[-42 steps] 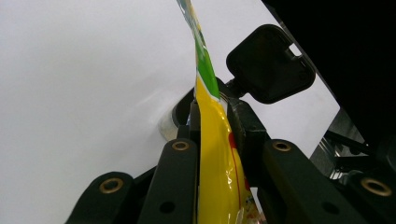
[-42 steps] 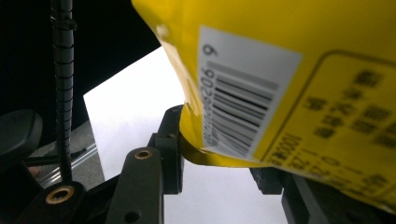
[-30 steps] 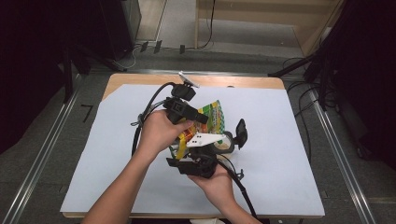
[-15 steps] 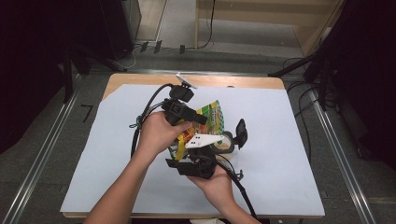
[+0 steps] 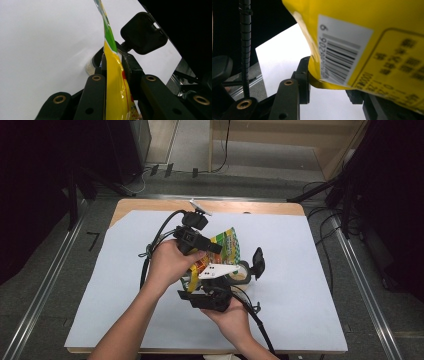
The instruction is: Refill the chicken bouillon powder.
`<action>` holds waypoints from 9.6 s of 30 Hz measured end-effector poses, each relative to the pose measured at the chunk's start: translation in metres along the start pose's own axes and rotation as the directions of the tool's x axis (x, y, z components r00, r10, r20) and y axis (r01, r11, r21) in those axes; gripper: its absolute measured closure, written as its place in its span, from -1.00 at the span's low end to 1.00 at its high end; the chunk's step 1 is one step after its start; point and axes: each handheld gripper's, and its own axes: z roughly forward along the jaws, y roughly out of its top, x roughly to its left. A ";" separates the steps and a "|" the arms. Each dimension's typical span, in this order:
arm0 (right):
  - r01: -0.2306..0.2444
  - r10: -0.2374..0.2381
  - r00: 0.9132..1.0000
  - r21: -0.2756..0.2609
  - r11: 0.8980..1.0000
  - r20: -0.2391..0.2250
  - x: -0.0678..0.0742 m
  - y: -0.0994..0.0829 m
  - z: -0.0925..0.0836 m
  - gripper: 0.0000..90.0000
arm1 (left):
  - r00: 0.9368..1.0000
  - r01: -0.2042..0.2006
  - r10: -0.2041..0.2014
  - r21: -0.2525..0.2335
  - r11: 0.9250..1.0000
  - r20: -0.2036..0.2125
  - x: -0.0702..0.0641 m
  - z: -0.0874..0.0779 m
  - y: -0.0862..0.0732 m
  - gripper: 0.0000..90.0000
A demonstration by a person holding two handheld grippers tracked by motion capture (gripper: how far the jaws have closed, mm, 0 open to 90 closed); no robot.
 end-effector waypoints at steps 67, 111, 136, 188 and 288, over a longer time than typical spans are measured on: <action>-0.006 0.006 1.000 -0.013 1.000 -0.005 0.000 -0.001 -0.002 0.38 | 1.000 -0.007 0.008 0.015 1.000 -0.016 -0.006 0.002 0.003 0.80; 0.010 -0.010 1.000 -0.033 0.999 0.009 0.004 -0.006 0.000 0.41 | 0.998 -0.047 0.048 0.028 0.998 -0.034 -0.021 0.001 0.002 0.78; 0.012 -0.012 1.000 -0.031 0.999 0.010 0.004 -0.005 0.000 0.41 | 0.999 -0.045 0.045 0.027 0.999 -0.029 -0.019 0.001 0.002 0.78; 0.000 0.000 1.000 -0.047 0.999 -0.004 0.006 -0.004 -0.001 0.45 | 1.000 -0.021 0.021 0.044 0.999 -0.004 -0.018 0.001 0.007 0.79; 0.142 -0.141 0.989 0.043 0.989 -0.035 -0.004 -0.034 0.013 0.33 | 0.990 0.051 -0.060 0.081 0.995 0.125 0.017 0.014 -0.015 0.83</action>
